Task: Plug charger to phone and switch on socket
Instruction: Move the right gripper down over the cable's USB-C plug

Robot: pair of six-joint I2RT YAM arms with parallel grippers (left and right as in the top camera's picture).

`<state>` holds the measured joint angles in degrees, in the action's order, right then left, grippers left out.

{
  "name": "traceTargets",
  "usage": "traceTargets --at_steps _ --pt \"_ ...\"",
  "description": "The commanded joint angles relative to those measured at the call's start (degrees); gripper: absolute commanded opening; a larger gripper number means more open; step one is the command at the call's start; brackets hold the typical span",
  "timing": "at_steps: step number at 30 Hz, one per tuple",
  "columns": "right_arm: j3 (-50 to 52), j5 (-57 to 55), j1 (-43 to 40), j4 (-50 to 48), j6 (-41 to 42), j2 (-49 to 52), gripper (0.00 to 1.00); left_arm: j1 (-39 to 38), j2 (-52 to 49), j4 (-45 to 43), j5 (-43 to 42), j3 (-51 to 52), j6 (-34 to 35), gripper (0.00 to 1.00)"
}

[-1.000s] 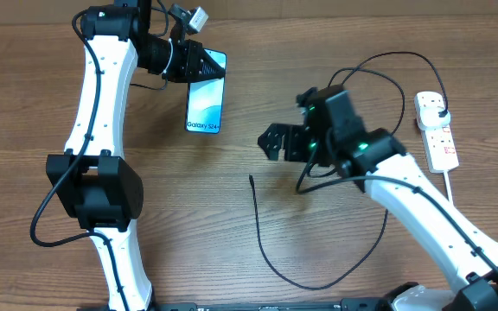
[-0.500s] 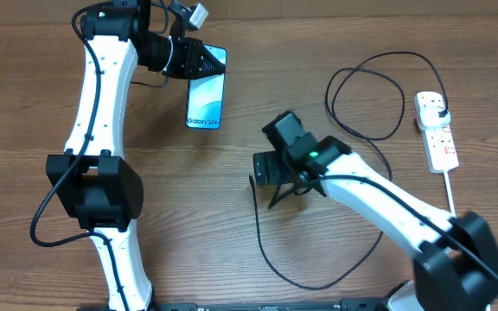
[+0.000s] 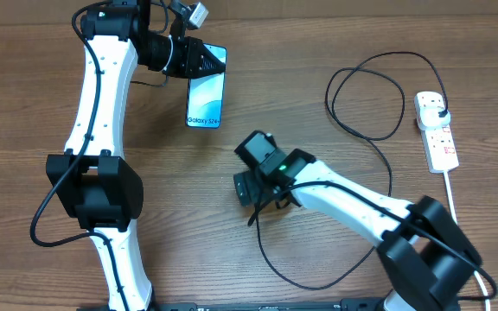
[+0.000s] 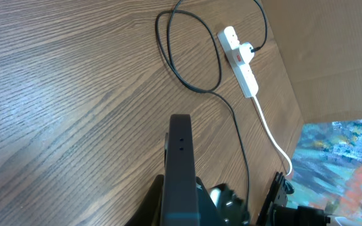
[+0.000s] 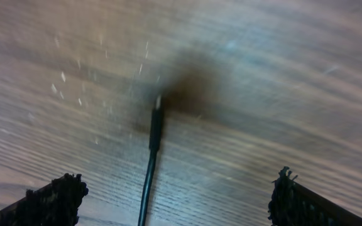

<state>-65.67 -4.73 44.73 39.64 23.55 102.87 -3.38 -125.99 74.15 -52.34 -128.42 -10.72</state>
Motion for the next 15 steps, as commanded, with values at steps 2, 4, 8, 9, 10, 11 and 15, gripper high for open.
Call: traceTargets --at_steps 2,4,8,9,10,11,15 --pt "-0.94 0.42 0.44 0.15 -1.64 0.94 0.96 0.0 1.51 -0.07 -2.25 -1.07 -0.85 0.04" --pt "-0.94 0.94 0.57 0.02 -1.6 1.33 0.93 0.0 1.51 -0.07 -2.14 -1.07 -0.85 0.04" --pt "-0.94 1.4 0.63 -0.61 -1.62 2.69 0.88 0.0 1.51 -0.04 -2.12 -1.07 -0.85 0.04" --pt "-0.94 1.4 0.63 -0.74 -1.64 2.91 0.87 0.0 1.51 -0.04 -2.1 -1.07 -0.85 0.04" --pt "-0.94 1.51 0.66 -0.9 -2.05 3.15 0.86 0.0 1.51 -0.02 -2.12 -1.07 -0.85 0.04" --pt "-0.94 2.29 0.63 -1.2 -2.91 3.17 0.86 0.0 1.51 -0.02 -2.12 -1.07 -0.85 0.04" --pt "-0.94 2.78 0.66 -2.36 -3.08 3.34 0.85 0.0 1.51 -0.02 -2.12 -1.07 -0.85 0.05"
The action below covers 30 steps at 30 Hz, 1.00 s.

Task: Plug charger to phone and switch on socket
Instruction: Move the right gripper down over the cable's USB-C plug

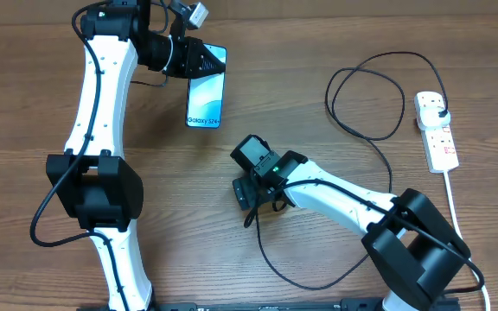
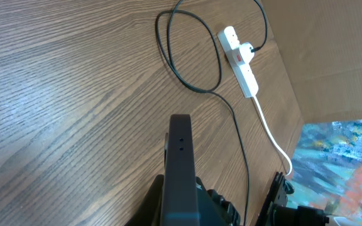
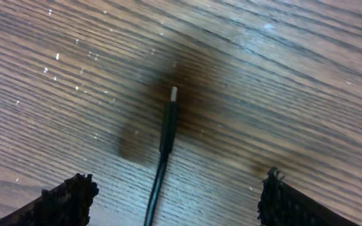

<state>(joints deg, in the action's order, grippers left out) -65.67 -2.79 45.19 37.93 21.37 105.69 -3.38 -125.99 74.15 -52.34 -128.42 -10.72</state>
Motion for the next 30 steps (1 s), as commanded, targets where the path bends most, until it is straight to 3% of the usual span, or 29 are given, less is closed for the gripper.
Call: traceTargets --at_steps 1,16,30 --pt "-0.94 0.83 0.2 -0.87 -0.9 0.55 0.84 0.0 1.51 0.0 -2.12 -1.07 -0.83 0.04" --pt "-1.25 -1.64 0.17 -2.1 4.02 1.14 0.82 0.0 1.51 -0.07 -2.16 -1.07 -0.83 0.04" --pt "-6.86 -1.01 0.2 2.67 3.39 7.67 0.8 0.0 1.51 -0.7 -2.16 -1.07 -0.81 0.04"
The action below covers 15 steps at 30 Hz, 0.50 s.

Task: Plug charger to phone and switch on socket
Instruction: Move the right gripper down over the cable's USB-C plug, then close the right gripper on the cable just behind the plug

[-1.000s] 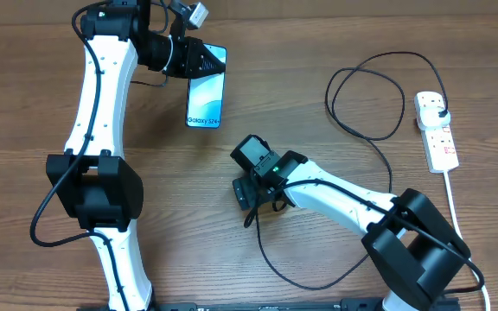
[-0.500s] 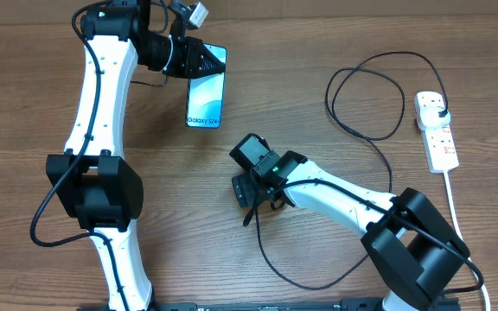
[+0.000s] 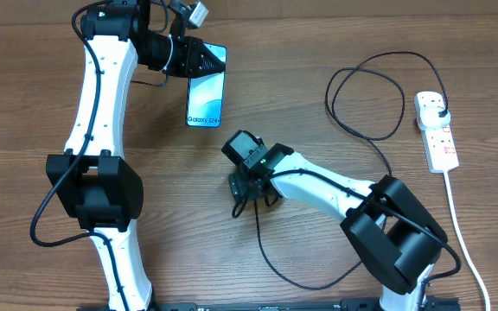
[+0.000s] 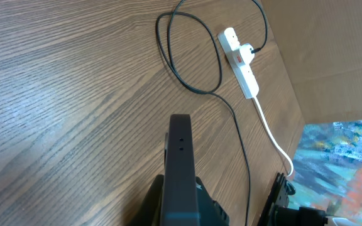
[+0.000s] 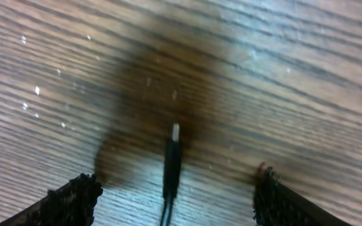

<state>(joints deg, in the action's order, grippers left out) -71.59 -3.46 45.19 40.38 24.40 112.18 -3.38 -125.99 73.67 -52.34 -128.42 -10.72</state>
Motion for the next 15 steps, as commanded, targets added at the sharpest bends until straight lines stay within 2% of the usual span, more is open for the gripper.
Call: traceTargets --at_steps 1,8,15 --pt "-0.94 -0.31 0.2 0.2 0.2 1.2 0.77 0.0 1.51 -0.22 -2.16 -1.07 -0.81 0.04" --pt "-0.94 -0.33 0.17 0.24 0.2 1.33 0.43 0.0 1.51 -0.24 -2.16 -1.07 -0.81 0.04" --pt "-0.94 -0.28 0.17 0.52 0.2 1.33 0.37 0.0 1.51 -0.22 -2.16 -1.07 -0.42 0.04"
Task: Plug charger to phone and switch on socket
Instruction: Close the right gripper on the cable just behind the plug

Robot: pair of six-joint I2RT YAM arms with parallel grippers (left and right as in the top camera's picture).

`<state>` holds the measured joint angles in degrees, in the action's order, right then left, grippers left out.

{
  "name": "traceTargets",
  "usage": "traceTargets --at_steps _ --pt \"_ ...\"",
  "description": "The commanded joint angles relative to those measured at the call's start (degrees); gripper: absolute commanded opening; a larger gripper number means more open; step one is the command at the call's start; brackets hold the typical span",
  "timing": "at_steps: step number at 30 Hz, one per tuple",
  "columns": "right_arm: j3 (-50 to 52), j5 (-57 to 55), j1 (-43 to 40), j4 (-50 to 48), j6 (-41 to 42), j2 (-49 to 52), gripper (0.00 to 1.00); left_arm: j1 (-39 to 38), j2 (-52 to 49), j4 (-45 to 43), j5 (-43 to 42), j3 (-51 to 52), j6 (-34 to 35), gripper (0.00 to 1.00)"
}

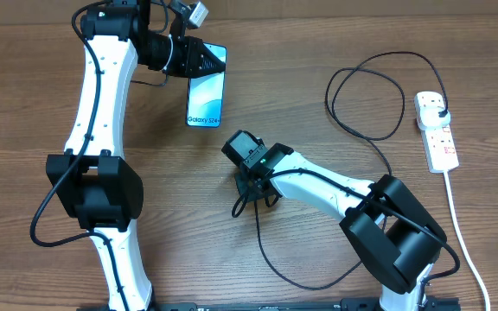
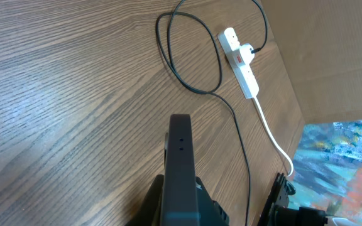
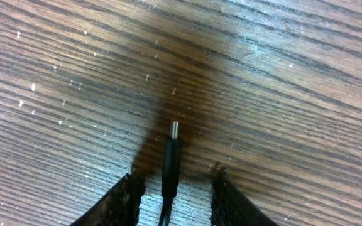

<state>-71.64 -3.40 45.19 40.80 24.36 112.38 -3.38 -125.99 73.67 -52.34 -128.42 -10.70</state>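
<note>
The phone (image 1: pixel 206 97), screen lit, lies at the back left of the table; my left gripper (image 1: pixel 195 59) is shut on its top end. Its dark edge (image 2: pixel 180 163) fills the left wrist view. The black charger plug (image 3: pixel 171 157), metal tip forward, lies on the wood between my right gripper's (image 3: pixel 175 179) fingers. Those fingers stand close on either side with a small gap each way, touching nothing. From above, the right gripper (image 1: pixel 251 192) is at mid-table over the cable end. The white power strip (image 1: pixel 436 131) lies far right.
The black cable (image 1: pixel 366 130) loops from the strip's plug (image 1: pixel 437 108) across the right half and curls down to the front. The strip's white lead (image 1: pixel 461 242) runs off the front right. A cardboard wall (image 2: pixel 332 56) stands behind the strip (image 2: pixel 241 59).
My right gripper's fingers have drawn in from wide apart to close beside the charger plug. The plug has not moved. The left gripper still holds the phone in the same place.
My right gripper was wide open just right of the cable end. It then stood further left, the plug centred between its fingers, and lower over it. Now the fingers have narrowed around the plug. The left gripper held the phone still throughout.
</note>
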Motion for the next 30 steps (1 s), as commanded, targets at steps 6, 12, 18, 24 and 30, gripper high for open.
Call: traceTargets --at_steps 6,12,18,24,30 --pt "-0.9 0.5 0.17 0.13 -0.48 1.14 0.25 0.0 1.51 -0.22 -2.16 -1.07 -0.44 0.04" --pt "-0.9 0.52 0.17 0.02 -0.59 1.14 0.2 0.0 1.51 -0.22 -2.19 -1.07 -0.42 0.04" --pt "-0.9 0.5 0.17 -0.02 -0.59 1.11 0.17 0.0 1.51 -0.24 -2.19 -1.07 0.39 0.04" --pt "-0.9 0.48 0.17 -0.26 -0.55 1.11 0.09 0.0 1.51 -0.24 -2.16 -1.07 0.46 0.04" --pt "-0.9 0.48 0.17 -0.48 -0.55 1.14 0.09 0.0 1.51 -0.26 -2.16 -1.07 0.44 0.04"
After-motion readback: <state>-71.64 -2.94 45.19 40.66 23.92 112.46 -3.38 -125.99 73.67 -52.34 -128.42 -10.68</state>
